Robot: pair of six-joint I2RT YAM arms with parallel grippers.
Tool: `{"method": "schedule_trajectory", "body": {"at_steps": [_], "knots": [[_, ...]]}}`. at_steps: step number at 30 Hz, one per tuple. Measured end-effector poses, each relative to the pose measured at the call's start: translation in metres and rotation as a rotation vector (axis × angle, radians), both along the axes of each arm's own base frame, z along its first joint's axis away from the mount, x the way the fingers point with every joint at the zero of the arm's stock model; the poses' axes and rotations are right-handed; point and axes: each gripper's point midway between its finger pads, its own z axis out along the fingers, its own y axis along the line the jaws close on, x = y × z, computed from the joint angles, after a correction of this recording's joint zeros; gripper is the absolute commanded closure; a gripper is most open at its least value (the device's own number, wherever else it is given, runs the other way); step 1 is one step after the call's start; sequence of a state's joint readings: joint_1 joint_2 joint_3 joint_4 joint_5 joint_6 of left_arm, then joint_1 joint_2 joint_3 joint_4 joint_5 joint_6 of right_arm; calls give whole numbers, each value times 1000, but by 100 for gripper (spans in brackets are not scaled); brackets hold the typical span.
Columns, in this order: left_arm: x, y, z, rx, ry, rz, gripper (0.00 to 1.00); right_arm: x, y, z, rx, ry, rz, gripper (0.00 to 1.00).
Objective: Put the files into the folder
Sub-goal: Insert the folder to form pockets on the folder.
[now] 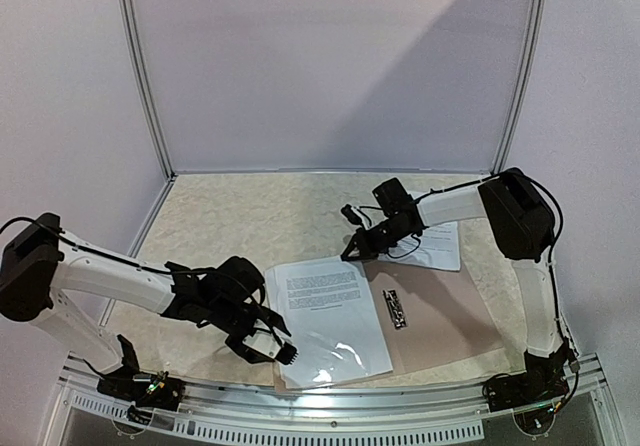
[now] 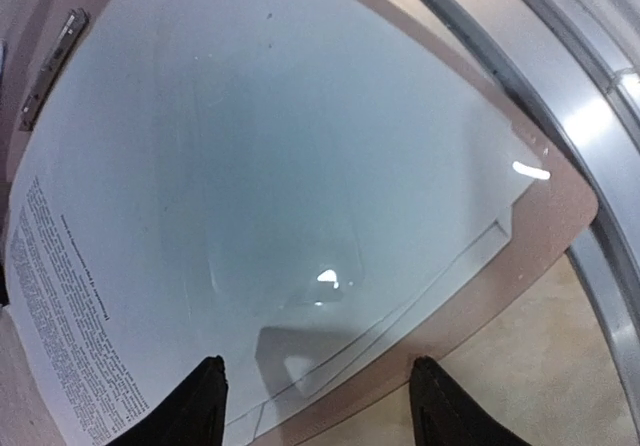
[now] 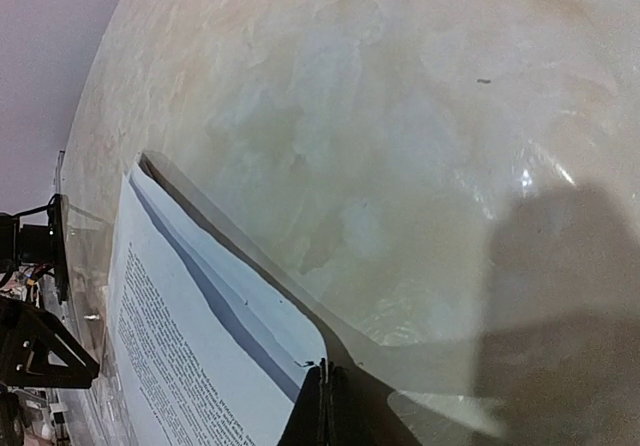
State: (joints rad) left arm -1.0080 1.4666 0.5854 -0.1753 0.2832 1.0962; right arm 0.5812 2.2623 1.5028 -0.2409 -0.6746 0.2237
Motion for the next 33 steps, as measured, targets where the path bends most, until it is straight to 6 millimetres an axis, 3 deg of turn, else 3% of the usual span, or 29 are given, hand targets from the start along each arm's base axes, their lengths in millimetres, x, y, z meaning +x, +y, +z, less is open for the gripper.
{"method": "schedule_trajectory", "body": {"at_steps": [6,14,25,28,33], "knots": [[4,-5,-1,-4,-14,-8,44,-10,-10,4,-9,13,21,100],[13,-14,-3,-9,-36,1,45,-17,-19,25,-21,0,23,100],[16,-15,-3,-11,-55,5,45,-35,-42,8,-129,54,-9,99],[17,-15,-3,-10,-59,8,45,-35,-43,7,-140,59,-13,85],[29,-11,1,10,-94,45,47,-34,-49,7,-180,66,-32,70]]}}
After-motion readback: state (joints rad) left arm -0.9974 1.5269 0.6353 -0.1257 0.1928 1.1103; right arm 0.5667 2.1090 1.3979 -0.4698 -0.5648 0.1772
